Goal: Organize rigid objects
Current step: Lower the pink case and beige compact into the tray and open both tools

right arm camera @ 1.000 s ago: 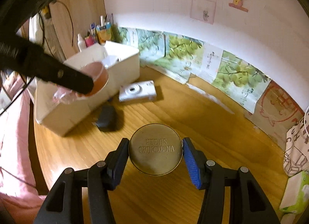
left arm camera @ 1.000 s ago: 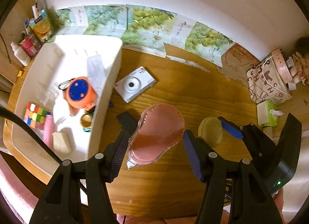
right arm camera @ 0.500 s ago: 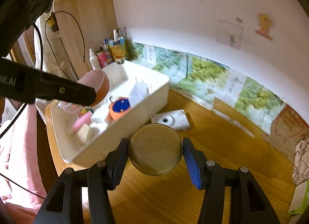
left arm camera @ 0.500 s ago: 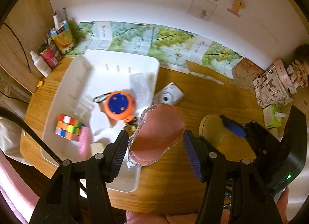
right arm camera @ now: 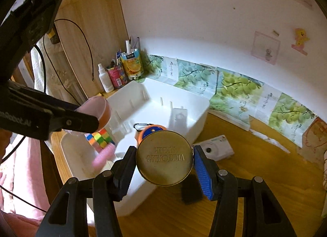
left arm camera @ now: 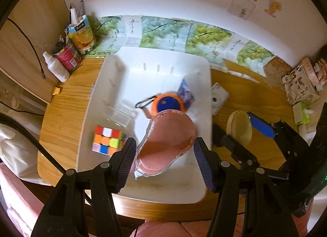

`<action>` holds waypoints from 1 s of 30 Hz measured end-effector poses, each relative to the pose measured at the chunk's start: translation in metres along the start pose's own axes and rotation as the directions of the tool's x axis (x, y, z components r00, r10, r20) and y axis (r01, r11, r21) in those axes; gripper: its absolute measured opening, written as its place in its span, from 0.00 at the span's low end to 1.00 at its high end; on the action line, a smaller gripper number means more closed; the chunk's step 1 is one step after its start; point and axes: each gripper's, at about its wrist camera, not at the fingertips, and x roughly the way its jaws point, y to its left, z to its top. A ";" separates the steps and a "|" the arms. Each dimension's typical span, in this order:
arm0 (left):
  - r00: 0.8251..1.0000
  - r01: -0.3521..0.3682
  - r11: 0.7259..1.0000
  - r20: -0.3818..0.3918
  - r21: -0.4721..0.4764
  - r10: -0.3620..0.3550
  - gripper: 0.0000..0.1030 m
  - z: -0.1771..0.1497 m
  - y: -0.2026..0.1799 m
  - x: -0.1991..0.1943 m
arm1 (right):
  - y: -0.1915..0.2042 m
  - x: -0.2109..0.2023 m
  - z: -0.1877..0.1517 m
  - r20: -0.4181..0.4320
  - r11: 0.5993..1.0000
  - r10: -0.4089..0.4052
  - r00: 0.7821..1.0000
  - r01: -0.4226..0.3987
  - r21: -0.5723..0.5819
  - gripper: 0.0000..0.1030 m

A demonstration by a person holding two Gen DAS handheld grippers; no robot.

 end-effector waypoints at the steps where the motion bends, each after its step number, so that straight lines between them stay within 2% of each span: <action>1: 1.000 0.000 1.000 -0.006 0.006 0.000 0.60 0.001 0.004 0.002 | 0.004 0.003 0.001 0.000 1.000 0.002 1.000 -0.002 0.008 0.54; 8: 0.997 0.041 0.999 -0.067 0.033 -0.039 0.61 0.008 0.035 0.022 | 0.029 0.023 0.002 0.003 0.998 -0.006 1.000 0.006 0.063 0.55; 16: 0.996 0.030 0.998 -0.082 0.056 -0.026 0.61 0.007 0.061 0.046 | 0.052 0.037 0.001 0.028 0.996 -0.020 0.999 0.017 0.092 0.55; 22: 0.999 0.026 0.997 -0.026 0.068 -0.025 0.61 0.002 0.072 0.045 | 0.062 0.040 0.000 0.030 0.996 -0.038 0.999 0.035 0.086 0.55; 27: 0.999 0.033 0.995 0.015 0.092 -0.034 0.62 0.000 0.069 0.037 | 0.066 0.035 -0.006 0.025 0.995 -0.040 0.999 0.037 0.088 0.65; 30: 0.999 0.022 0.994 0.042 0.111 -0.027 0.69 -0.004 0.063 0.032 | 0.069 0.031 -0.010 0.022 0.995 -0.051 0.998 0.049 0.081 0.71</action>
